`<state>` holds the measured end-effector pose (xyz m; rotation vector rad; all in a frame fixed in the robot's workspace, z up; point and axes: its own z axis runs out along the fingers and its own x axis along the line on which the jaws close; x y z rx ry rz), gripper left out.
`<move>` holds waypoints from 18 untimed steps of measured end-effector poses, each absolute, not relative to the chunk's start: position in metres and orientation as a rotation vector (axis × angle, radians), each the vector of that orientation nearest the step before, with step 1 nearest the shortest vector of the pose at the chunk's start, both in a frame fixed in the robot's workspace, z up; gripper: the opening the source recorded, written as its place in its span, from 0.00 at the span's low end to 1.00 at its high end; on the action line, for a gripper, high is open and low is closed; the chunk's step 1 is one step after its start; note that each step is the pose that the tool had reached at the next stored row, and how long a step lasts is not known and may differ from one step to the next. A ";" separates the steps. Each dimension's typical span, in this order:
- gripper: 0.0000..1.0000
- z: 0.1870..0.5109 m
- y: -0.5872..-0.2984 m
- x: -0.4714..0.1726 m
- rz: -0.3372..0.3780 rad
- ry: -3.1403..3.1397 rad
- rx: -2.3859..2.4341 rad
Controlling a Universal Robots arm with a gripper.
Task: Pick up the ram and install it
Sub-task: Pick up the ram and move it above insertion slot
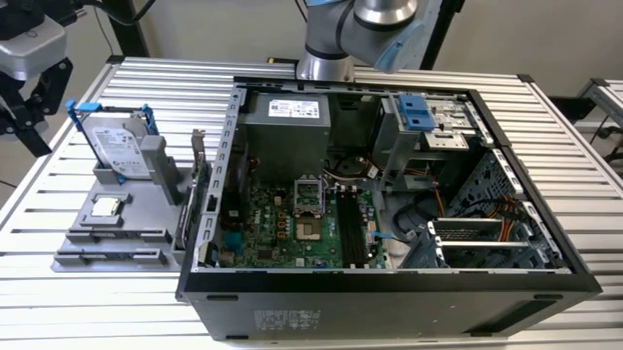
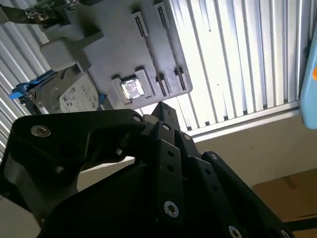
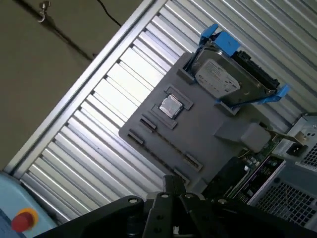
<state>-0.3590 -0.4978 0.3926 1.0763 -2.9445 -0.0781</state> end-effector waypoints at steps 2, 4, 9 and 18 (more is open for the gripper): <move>0.00 0.393 -0.498 -0.359 -0.078 -2.924 1.129; 0.00 0.393 -0.498 -0.359 -0.078 -2.902 1.181; 0.00 0.393 -0.498 -0.359 -0.078 -2.891 1.206; 0.00 0.392 -0.498 -0.359 -0.050 -2.866 1.371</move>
